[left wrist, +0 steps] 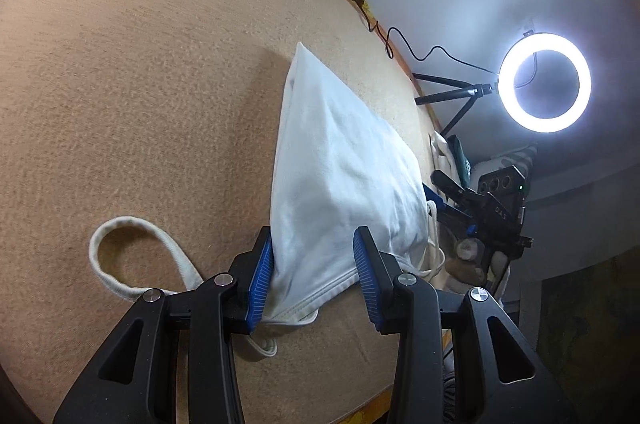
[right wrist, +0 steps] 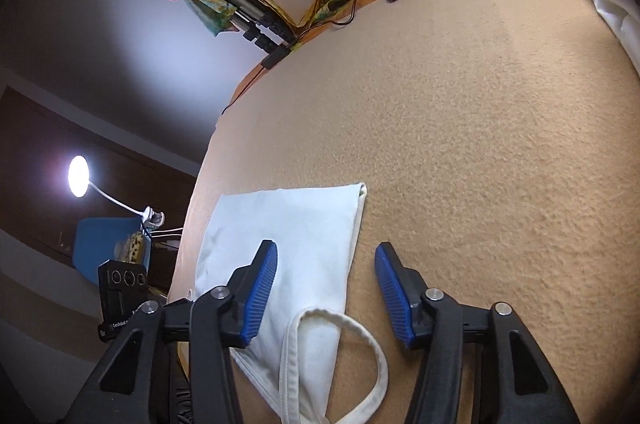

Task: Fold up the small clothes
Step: 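Close both grippers on the edge of the folded tank top bundle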

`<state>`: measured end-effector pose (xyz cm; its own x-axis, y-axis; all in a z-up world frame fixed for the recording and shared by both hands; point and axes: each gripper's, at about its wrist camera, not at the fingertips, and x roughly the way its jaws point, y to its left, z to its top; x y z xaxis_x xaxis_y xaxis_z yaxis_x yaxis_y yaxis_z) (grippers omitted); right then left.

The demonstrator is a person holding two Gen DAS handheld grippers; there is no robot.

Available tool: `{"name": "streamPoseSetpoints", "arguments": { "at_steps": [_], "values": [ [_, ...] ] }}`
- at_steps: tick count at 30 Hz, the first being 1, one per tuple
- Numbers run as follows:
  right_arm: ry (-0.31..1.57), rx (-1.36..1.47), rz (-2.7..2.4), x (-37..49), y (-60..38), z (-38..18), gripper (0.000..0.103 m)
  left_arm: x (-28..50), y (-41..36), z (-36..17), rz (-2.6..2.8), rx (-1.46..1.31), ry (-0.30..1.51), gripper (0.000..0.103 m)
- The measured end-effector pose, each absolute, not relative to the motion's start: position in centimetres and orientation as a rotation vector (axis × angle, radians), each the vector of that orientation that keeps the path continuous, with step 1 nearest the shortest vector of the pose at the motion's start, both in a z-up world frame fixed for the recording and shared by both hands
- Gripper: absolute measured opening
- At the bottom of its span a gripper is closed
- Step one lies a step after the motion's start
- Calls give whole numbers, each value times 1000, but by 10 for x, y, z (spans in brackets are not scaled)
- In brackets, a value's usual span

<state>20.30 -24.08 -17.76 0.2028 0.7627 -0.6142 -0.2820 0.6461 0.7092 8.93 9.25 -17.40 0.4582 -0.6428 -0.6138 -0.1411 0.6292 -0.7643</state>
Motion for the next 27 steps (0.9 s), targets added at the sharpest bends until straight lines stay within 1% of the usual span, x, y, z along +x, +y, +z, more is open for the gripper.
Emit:
{"name": "streamPoseSetpoints", "arguments": {
  "at_steps": [3, 9, 11, 15, 16, 19, 21, 22, 24, 27],
  "values": [
    [1152, 527, 797, 208, -237, -182, 46, 94, 93, -177, -373, -891, 1071, 38],
    [1144, 549, 829, 210, -229, -186, 40, 100, 87, -175, -390, -857, 1063, 38],
    [1141, 546, 833, 210, -226, -186, 39, 101, 85, -174, -392, -848, 1062, 35],
    [1141, 538, 831, 209, -218, -186, 35, 104, 79, -172, -387, -820, 1067, 34],
    [1142, 531, 830, 209, -216, -185, 34, 105, 76, -171, -383, -805, 1069, 32],
    [1140, 486, 815, 208, -209, -182, 27, 108, 69, -169, -373, -764, 1074, 26],
    [1138, 467, 805, 207, -208, -180, 20, 109, 64, -167, -367, -728, 1070, 22],
    [1135, 457, 800, 207, -208, -179, 18, 110, 62, -165, -364, -706, 1064, 20],
    [1127, 435, 795, 206, -208, -177, 12, 110, 60, -162, -358, -662, 1054, 18],
    [1111, 411, 789, 204, -207, -172, 10, 110, 59, -161, -357, -630, 1048, 16]
  ]
}}
